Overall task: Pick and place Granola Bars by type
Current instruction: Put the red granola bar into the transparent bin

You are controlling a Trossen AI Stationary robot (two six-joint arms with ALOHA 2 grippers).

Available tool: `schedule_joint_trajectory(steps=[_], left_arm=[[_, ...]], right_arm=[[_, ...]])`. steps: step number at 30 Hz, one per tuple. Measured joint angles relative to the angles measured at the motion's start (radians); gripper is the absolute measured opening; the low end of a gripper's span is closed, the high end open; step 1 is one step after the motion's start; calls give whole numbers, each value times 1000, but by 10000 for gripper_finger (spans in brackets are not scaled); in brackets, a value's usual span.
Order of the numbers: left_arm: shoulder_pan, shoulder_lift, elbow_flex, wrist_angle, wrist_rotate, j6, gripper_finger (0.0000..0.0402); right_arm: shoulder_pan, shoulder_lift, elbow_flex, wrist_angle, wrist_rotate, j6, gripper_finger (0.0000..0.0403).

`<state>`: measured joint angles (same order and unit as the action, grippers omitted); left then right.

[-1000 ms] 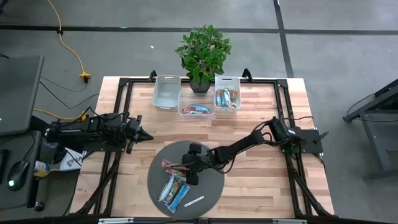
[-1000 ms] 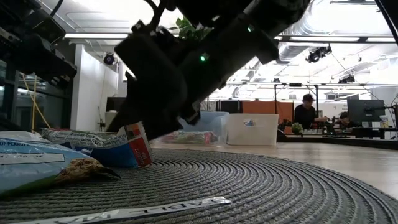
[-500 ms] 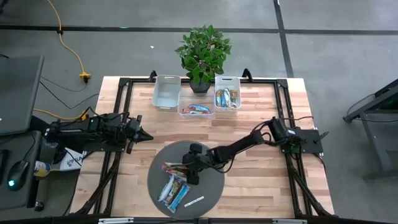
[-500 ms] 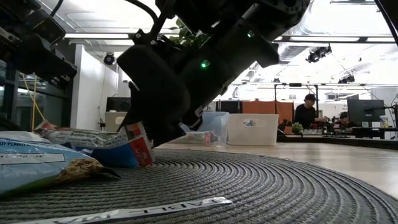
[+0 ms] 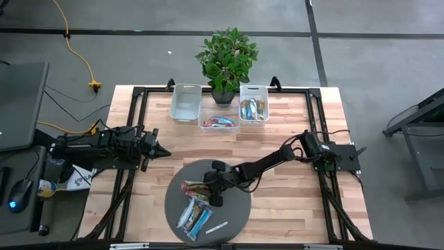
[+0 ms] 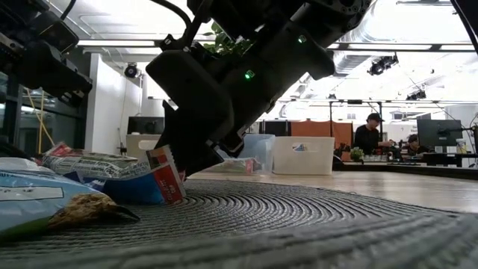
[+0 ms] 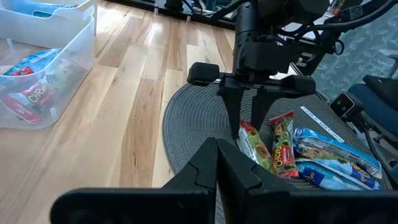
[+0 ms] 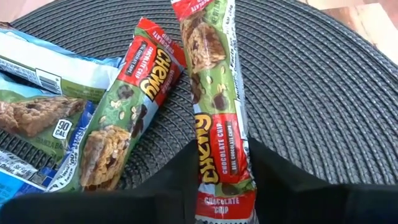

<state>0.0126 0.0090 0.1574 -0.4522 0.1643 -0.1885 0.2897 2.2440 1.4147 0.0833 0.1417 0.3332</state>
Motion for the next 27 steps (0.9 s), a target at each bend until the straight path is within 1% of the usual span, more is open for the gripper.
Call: schedule_joint_trajectory(steps=[7,11,17,27], left_arm=[[0,0,0,0,0,0,1],[0,0,0,0,0,0,1],[0,0,0,0,0,0,1],[0,0,0,0,0,0,1]], right_arm=[[-21,-8,-2,15,-6,2,87],[-47,-41,-5,-8,4,-10,87],[-95,-123,-5,-61,38,-69,86],[-162,-274,-4,-184,27,-106,83]])
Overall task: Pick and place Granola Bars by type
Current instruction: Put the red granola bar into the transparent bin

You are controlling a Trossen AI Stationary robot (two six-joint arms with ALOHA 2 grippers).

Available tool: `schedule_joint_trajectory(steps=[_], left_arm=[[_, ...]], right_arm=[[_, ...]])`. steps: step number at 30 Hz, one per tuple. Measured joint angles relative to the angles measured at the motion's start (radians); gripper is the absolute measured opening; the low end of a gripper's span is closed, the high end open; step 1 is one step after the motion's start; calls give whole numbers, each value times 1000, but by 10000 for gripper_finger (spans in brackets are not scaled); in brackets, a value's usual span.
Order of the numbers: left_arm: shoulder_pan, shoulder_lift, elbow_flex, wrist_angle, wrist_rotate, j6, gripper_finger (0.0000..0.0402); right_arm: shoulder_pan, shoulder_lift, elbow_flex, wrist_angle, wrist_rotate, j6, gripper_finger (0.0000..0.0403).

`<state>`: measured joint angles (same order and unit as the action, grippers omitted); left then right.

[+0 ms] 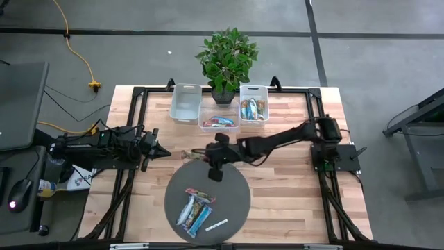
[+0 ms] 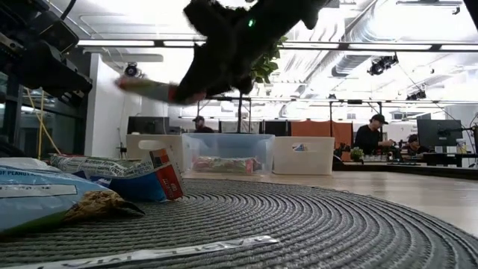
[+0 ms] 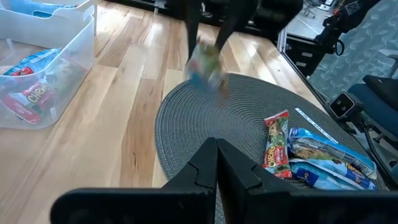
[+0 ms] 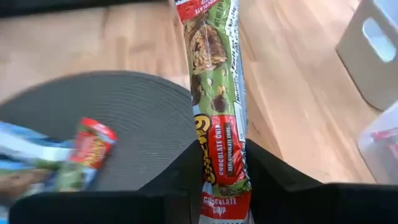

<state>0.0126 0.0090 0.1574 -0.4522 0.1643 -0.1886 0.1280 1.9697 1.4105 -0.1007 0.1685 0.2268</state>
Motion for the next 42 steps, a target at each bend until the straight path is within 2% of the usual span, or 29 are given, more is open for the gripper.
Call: schedule_joint_trajectory(steps=[10,20,36,42], left_arm=[[0,0,0,0,0,0,1],[0,0,0,0,0,0,1],[0,0,0,0,0,0,1],[0,0,0,0,0,0,1]], right_arm=[[0,-206,1,-78,-56,17,75],[34,-376,2,-179,-23,-10,74],[65,-402,2,-354,45,-97,74],[65,-402,2,-455,205,-247,74]])
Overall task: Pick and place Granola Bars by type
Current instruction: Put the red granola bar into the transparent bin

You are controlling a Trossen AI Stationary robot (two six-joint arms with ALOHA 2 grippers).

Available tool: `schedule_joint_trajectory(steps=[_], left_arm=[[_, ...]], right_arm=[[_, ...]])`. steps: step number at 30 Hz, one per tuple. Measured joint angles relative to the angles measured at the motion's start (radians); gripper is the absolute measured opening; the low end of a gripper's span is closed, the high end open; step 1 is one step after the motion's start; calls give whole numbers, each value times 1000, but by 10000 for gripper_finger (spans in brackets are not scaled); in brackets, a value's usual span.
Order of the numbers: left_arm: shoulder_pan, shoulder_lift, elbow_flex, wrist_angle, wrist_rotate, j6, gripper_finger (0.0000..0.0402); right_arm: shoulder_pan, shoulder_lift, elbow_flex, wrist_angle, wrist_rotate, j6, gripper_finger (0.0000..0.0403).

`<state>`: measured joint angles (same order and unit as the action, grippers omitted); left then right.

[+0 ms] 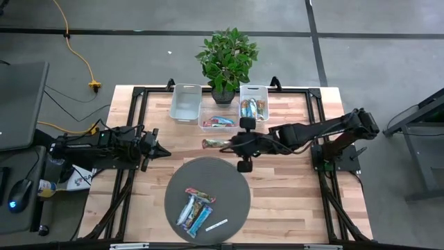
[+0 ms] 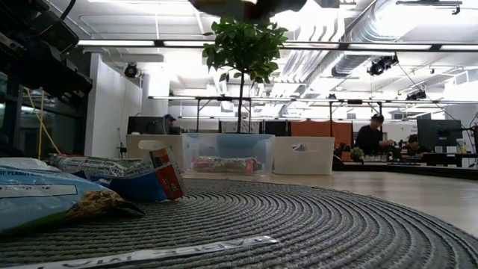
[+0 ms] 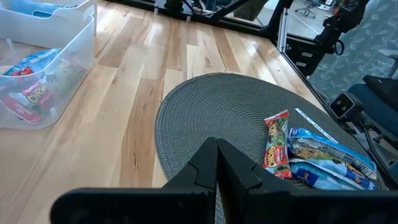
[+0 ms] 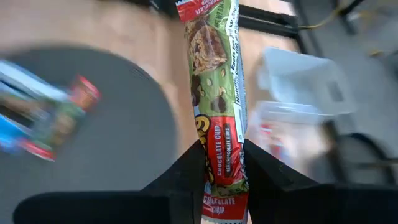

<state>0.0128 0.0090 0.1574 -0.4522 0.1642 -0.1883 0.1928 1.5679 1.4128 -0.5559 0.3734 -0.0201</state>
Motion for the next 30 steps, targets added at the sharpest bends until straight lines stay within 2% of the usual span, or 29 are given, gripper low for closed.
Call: schedule_joint_trajectory(steps=[5,11,15,21,25,30], left_arm=[[0,0,0,0,0,0,1],[0,0,0,0,0,0,1],[0,0,0,0,0,0,1],[0,0,0,0,0,0,1],[0,0,0,0,0,0,1],[0,0,0,0,0,0,1]], right_arm=[[-17,28,-3,-36,126,-153,74],[-83,124,-4,-14,164,-254,74],[-138,185,-4,8,212,-252,74],[-250,256,-4,8,149,-182,74],[-317,290,-4,32,104,-205,74],[-393,310,-4,69,-8,-255,74]])
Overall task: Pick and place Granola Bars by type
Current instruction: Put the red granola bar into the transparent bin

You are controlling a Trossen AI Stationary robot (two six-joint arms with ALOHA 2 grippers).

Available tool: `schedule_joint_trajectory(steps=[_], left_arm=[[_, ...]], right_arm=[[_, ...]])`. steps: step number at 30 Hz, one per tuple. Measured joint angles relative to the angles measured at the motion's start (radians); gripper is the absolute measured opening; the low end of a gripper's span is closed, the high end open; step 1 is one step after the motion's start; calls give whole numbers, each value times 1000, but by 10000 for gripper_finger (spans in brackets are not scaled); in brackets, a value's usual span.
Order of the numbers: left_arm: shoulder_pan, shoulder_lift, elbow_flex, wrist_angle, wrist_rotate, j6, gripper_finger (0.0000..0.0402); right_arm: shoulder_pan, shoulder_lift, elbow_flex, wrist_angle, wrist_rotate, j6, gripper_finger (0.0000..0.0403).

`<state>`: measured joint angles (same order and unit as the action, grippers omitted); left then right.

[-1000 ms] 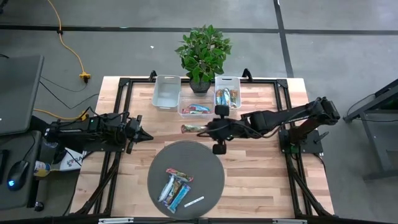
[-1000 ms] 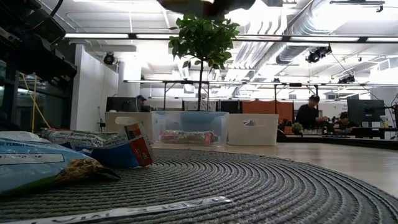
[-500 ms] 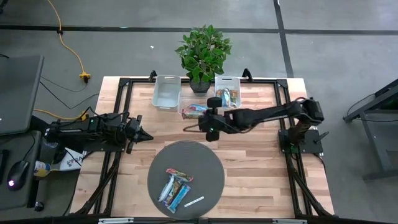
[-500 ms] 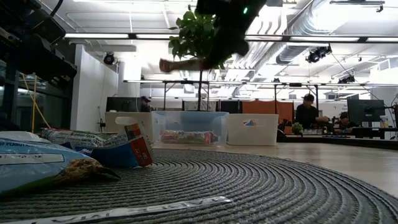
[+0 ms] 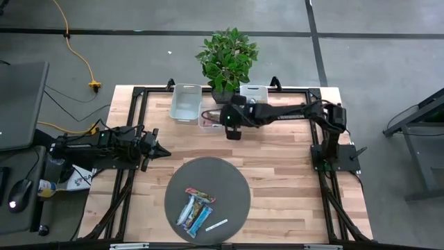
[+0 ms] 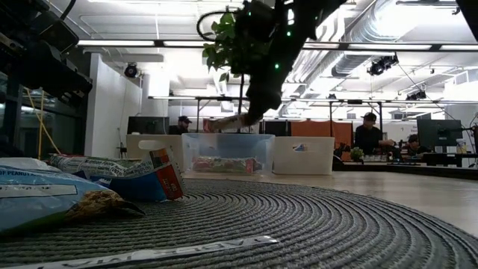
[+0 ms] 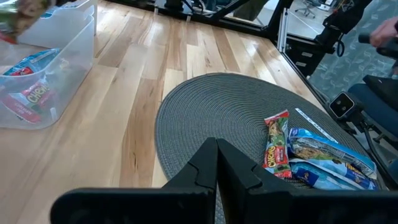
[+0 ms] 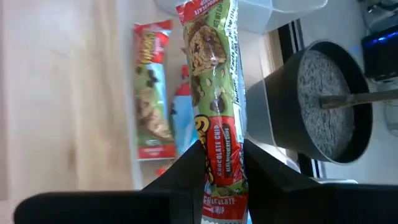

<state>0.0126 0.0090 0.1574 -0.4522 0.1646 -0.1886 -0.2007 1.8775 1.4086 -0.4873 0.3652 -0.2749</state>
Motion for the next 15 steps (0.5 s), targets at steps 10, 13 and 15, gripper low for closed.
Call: schedule_joint_trajectory(steps=[10,13,15], left_arm=[[0,0,0,0,0,0,1],[0,0,0,0,0,0,1],[0,0,0,0,0,0,1]], right_arm=[[-103,6,0,26,-215,74,74],[-113,9,0,30,-249,90,74],[-114,18,0,43,-258,90,74]])
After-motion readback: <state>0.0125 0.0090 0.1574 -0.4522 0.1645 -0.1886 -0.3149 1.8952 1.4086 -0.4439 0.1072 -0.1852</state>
